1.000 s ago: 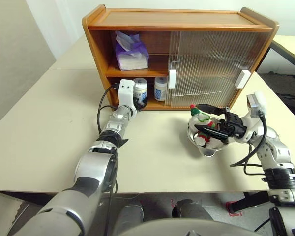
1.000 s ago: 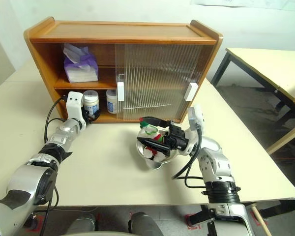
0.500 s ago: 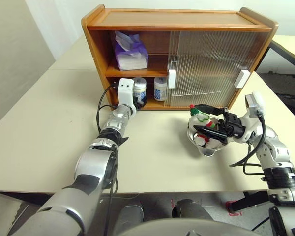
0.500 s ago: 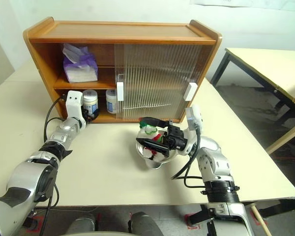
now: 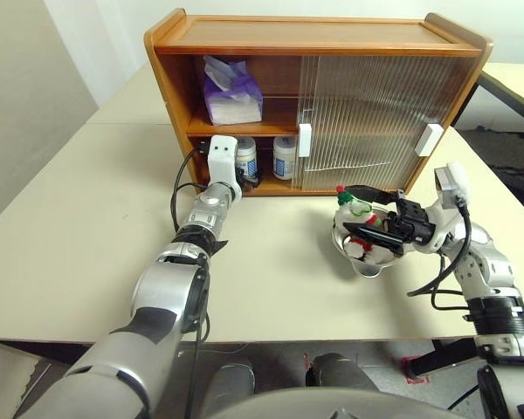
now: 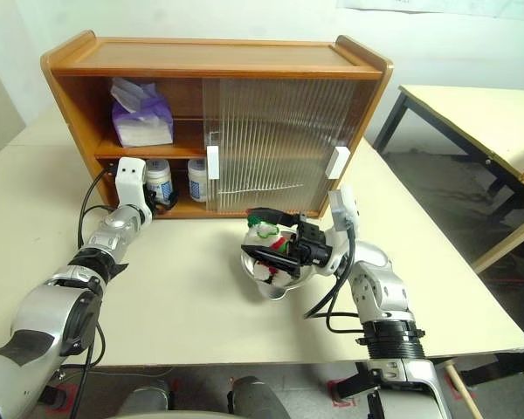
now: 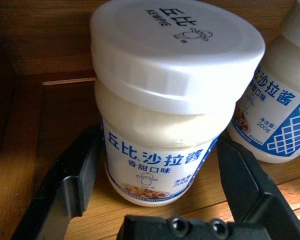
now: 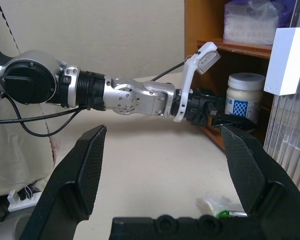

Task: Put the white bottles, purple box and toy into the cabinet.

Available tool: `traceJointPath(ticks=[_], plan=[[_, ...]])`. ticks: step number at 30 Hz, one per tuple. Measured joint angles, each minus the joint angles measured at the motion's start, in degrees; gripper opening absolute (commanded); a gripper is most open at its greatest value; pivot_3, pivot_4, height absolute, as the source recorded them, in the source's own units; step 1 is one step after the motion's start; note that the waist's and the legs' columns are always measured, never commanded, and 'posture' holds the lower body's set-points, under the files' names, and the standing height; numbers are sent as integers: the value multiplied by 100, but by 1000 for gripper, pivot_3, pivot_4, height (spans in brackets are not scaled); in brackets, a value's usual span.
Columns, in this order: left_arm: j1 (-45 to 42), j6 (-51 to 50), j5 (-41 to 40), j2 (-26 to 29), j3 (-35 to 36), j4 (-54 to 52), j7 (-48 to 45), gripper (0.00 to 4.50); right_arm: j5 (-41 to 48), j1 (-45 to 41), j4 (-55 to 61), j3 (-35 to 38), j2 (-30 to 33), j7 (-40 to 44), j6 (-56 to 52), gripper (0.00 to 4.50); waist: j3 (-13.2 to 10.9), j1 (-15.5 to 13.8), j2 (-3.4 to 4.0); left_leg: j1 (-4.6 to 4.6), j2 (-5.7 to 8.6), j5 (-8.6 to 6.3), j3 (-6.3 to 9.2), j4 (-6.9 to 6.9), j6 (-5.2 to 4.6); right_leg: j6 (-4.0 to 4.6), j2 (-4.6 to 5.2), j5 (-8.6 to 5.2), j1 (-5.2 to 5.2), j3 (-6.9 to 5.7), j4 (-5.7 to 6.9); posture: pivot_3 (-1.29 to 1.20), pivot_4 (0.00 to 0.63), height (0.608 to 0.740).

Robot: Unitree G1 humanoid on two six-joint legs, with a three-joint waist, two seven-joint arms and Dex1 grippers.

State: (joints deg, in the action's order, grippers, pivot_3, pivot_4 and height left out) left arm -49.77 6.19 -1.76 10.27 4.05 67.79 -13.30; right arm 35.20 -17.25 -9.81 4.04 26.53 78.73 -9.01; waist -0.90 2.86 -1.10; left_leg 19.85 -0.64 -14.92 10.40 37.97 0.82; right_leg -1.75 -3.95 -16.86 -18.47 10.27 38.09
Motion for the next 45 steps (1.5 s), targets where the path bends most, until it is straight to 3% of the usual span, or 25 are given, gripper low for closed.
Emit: traceJointPath(ticks=[6,18,22,25,30,36,45], plan=[[590,62,-4,31,-28,-718,-153,4489,-4,-2,0,-1,4,-26,1,4500,1,18,1,0,0,1,0,-3,3,1,0,-1,0,0,-1,-104,0,740],[2402,-891,-8,214,-169,-3825,-340,4489,-8,-57,-183,-35,-57,12,24,4500,1,-44,1,-1,3,1,0,-4,2,11,0,0,0,-1,1,-83,0,740],[2868,-605,-59,383,-616,-4817,-1186,4489,-9,-69,-205,-38,-61,32,33,4500,1,-79,1,-1,3,-2,1,-4,4,58,0,19,-2,-1,4,-86,0,740],[3013,-124,-139,465,-983,-5247,-1898,3832,-9,-69,-210,-38,-62,49,37,4500,1,-104,1,-2,3,-7,2,-4,6,78,0,23,-2,-1,5,-91,0,740],[3084,560,-399,467,-1294,-5462,-2711,2053,-9,-64,-210,-36,-51,51,57,4500,1,-98,1,-3,1,-11,5,-4,5,79,0,23,-3,-1,7,-97,0,740],[2411,818,-83,364,-1411,-5370,-2508,18,-9,-62,-248,-5,27,46,97,4500,1,-98,1,0,1,-13,5,4,2,75,1,22,2,-1,5,-100,0,740],[1571,1050,521,47,-1654,-4509,-1967,18,-9,-49,-269,5,62,5,140,4500,1,-58,1,3,1,-19,5,1,-8,62,1,15,1,-1,-1,-105,0,740]])
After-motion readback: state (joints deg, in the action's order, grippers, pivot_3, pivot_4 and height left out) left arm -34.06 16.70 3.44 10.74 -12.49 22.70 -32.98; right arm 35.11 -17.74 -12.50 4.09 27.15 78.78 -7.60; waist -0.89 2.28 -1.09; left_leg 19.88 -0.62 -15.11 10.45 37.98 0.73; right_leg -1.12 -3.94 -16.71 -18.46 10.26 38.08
